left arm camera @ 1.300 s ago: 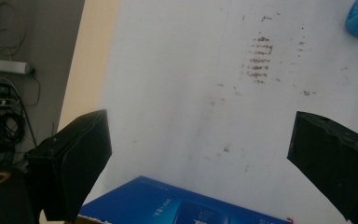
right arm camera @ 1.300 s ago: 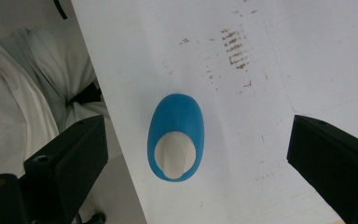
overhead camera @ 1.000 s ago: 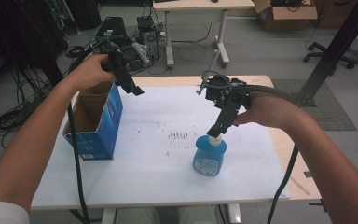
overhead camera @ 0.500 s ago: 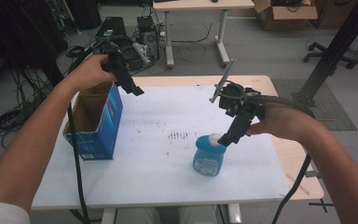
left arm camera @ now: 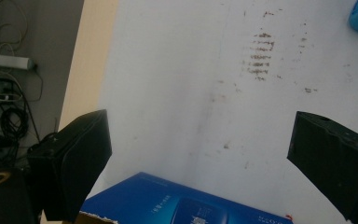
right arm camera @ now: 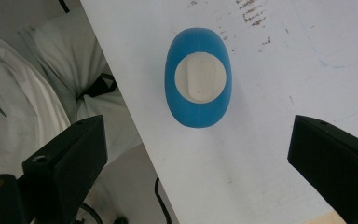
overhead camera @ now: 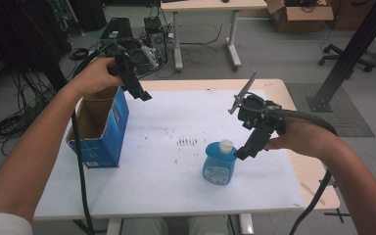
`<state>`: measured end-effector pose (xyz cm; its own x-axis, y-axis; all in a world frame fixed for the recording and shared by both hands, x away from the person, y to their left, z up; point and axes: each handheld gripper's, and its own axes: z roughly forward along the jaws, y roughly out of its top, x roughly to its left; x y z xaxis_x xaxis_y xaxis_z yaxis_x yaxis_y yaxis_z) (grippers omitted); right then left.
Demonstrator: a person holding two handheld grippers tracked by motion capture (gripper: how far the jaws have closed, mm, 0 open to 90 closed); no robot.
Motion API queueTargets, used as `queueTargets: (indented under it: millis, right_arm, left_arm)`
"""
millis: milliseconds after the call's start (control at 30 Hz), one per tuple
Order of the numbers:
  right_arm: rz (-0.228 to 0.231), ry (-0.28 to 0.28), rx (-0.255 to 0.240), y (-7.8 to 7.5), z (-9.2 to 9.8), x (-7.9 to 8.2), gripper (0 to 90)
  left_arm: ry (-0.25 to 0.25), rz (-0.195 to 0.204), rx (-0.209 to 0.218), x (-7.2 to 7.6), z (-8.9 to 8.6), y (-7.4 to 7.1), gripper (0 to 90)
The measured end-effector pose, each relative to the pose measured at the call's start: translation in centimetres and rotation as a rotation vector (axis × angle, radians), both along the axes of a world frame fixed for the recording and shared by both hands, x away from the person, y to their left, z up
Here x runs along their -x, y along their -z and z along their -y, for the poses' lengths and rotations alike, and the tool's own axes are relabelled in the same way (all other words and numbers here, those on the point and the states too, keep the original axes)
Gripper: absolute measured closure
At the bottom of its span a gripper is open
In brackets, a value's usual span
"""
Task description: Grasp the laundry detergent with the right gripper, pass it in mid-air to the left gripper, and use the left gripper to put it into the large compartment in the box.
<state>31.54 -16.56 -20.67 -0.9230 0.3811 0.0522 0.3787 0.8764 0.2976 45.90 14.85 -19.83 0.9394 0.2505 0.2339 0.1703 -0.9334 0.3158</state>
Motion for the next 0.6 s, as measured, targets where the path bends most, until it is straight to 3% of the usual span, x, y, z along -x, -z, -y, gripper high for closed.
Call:
queueTargets:
  millis: [600]
  right_arm:
    - [0.008,0.066,-0.071,2.6,2.6,0.9,4.5]
  left_arm:
    - [-0.001,-0.003,-0.011,0.2,0.4,0.0,6.4]
